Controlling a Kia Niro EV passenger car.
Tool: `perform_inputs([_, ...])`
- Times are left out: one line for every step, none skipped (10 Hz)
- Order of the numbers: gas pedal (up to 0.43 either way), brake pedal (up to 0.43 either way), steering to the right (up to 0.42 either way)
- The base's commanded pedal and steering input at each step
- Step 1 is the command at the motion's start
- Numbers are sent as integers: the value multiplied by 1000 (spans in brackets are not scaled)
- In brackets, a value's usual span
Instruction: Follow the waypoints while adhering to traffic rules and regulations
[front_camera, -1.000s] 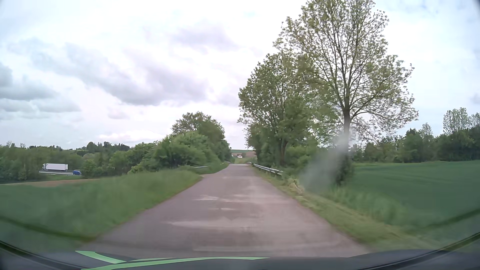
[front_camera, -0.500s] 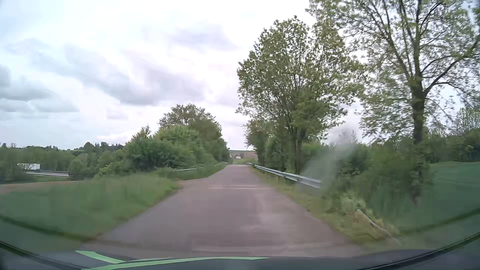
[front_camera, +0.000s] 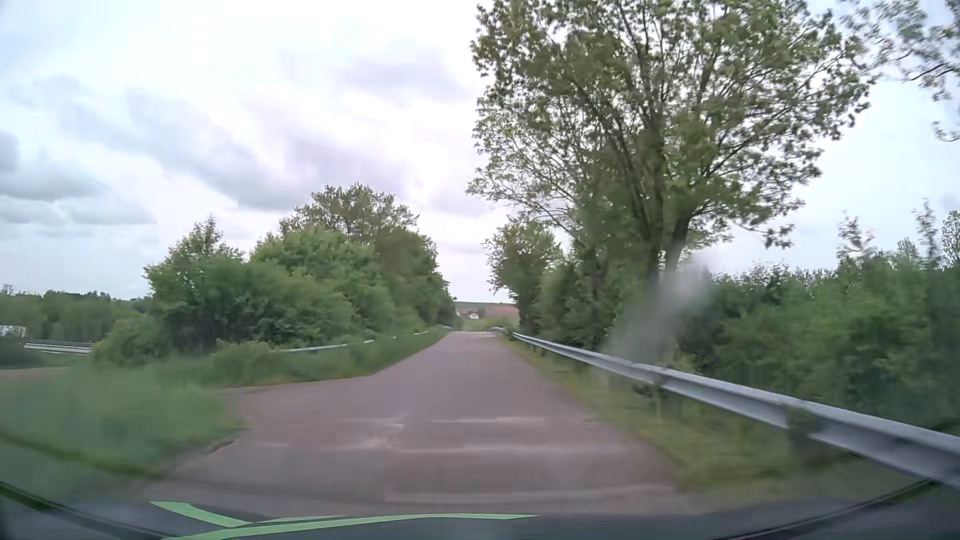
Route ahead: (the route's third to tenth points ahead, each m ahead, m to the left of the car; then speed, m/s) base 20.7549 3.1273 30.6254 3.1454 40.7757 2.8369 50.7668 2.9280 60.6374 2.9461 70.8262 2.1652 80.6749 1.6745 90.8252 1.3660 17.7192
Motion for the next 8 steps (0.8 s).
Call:
perform_inputs([189, 0, 2])
perform_inputs([189, 0, 2])
perform_inputs([189, 0, 2])
perform_inputs([189, 0, 1])
perform_inputs([189, 0, 1])
perform_inputs([189, 0, 1])
perform_inputs([189, 0, 1])
perform_inputs([189, 0, 1])
